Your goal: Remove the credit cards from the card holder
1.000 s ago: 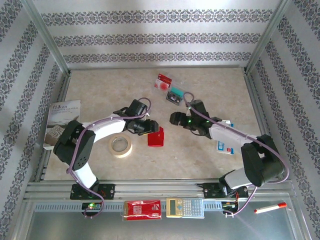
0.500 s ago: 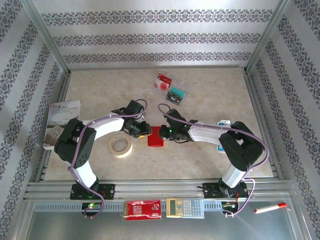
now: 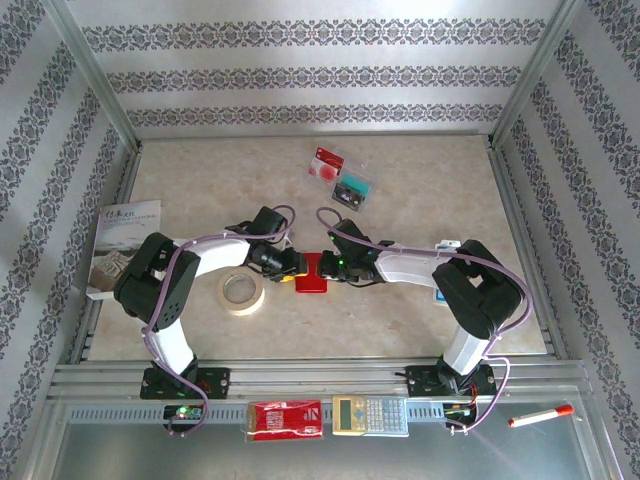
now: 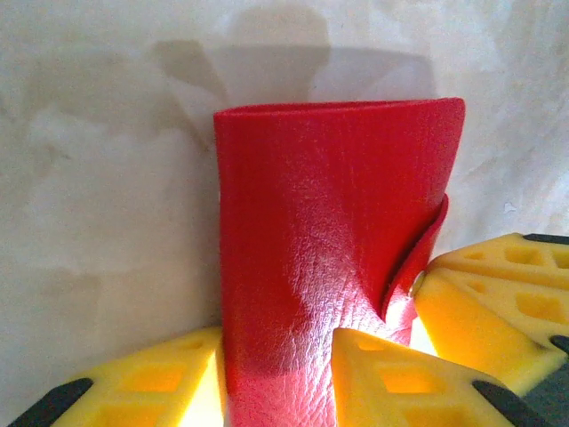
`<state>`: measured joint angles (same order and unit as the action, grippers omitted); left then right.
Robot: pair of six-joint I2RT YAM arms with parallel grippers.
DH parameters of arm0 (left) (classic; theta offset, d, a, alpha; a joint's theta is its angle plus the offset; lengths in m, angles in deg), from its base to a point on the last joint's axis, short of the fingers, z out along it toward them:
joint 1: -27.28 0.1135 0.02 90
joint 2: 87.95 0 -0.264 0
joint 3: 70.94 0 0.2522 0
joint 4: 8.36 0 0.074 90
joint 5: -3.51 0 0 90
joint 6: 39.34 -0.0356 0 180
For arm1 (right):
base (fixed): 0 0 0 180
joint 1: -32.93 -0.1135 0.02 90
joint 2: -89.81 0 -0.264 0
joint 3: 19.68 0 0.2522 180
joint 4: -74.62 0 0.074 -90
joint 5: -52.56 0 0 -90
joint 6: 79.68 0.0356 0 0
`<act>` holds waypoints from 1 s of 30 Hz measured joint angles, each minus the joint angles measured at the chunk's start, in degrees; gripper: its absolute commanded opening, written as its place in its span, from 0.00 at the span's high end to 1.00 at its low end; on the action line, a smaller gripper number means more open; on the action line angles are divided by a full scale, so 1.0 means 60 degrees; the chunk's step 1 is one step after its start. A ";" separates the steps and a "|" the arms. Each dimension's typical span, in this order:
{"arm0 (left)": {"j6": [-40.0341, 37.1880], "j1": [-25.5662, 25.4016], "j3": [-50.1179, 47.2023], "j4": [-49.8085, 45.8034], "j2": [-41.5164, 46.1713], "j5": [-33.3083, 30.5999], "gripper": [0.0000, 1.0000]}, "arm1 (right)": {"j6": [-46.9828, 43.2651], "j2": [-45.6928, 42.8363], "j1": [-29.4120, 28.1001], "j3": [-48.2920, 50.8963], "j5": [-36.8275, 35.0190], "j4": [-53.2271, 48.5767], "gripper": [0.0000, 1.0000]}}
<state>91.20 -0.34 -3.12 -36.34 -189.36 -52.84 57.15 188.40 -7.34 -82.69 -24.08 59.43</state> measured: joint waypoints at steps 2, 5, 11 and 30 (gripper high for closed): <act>0.0127 0.0036 -0.0091 0.0168 0.0018 0.0120 0.64 | 0.0073 -0.0004 0.0073 0.0135 0.0189 0.0251 0.85; 0.0328 0.0062 -0.0229 0.0350 0.0157 0.0321 0.64 | 0.0240 -0.0051 0.0197 0.0372 0.0437 0.0645 0.85; 0.0674 0.0062 -0.0331 0.0725 0.0736 0.0841 0.66 | 0.0466 -0.0321 0.0448 0.0856 0.0554 0.1224 0.84; 0.1158 0.0106 -0.0492 0.1665 0.0299 0.1523 0.77 | 0.0718 -0.0459 0.0776 0.1366 0.0678 0.2033 0.82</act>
<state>98.15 0.30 -6.07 -26.35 -187.57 -43.70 61.45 185.64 -2.69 -74.50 -20.01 71.62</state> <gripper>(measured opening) 0.260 0.175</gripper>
